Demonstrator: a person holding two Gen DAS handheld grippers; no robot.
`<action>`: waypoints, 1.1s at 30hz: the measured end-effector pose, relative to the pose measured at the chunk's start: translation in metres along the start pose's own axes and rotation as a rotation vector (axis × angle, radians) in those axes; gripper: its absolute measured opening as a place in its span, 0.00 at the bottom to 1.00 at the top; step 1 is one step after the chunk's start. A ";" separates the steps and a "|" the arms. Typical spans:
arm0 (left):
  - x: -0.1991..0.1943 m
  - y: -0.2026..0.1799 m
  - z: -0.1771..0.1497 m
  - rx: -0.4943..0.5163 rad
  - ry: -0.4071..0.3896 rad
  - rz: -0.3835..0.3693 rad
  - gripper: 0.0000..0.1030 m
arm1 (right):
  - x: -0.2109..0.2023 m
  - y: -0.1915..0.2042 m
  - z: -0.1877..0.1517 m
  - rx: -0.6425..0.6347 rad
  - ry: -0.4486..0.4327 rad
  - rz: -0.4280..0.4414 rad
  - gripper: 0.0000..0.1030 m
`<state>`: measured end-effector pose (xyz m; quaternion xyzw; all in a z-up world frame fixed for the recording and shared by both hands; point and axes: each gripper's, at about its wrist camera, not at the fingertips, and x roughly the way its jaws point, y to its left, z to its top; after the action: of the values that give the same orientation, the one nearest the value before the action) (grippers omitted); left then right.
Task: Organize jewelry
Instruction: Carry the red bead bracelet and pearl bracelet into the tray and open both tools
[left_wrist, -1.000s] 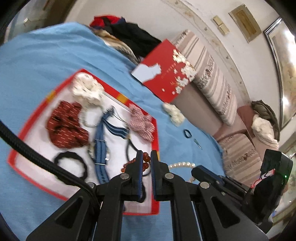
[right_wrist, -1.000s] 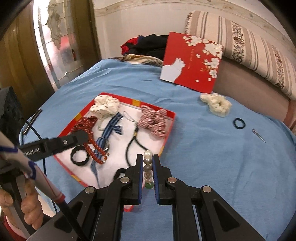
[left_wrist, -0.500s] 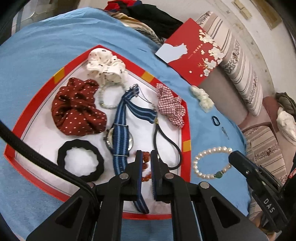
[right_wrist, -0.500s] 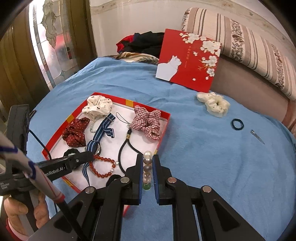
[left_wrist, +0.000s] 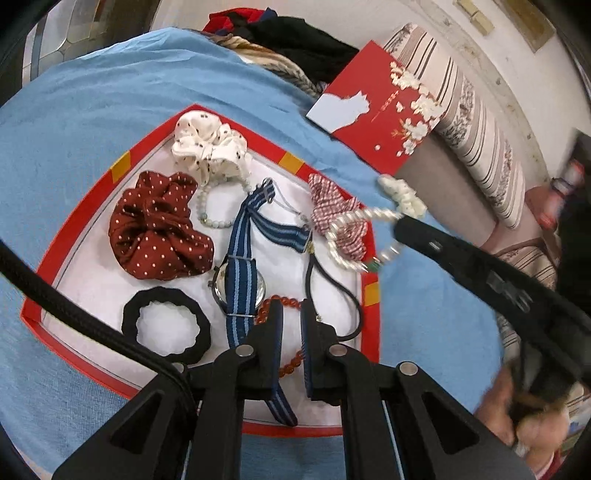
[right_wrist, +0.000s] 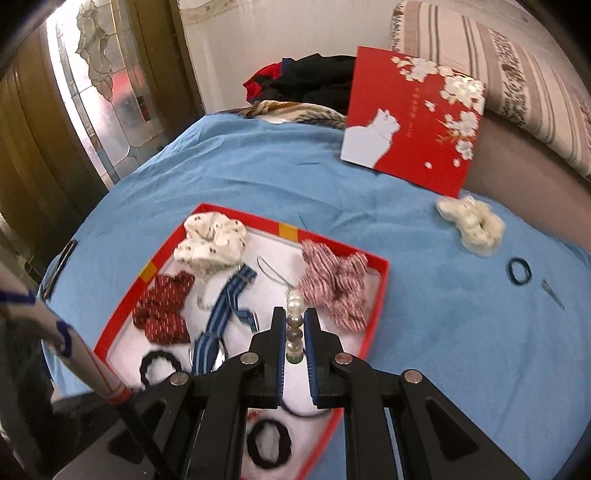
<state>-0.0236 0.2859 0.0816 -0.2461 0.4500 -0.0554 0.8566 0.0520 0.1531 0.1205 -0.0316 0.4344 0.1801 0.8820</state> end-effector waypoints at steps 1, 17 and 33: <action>-0.003 0.000 0.001 -0.004 -0.009 -0.008 0.07 | 0.004 0.002 0.005 -0.004 0.002 0.001 0.10; -0.018 0.039 0.019 -0.175 -0.071 -0.013 0.18 | 0.080 0.008 0.037 0.121 0.121 0.089 0.11; -0.053 0.050 0.020 -0.155 -0.239 0.285 0.47 | 0.035 -0.023 -0.017 0.173 0.133 0.196 0.41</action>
<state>-0.0451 0.3531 0.1067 -0.2498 0.3785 0.1309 0.8816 0.0663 0.1378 0.0805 0.0753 0.5066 0.2245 0.8290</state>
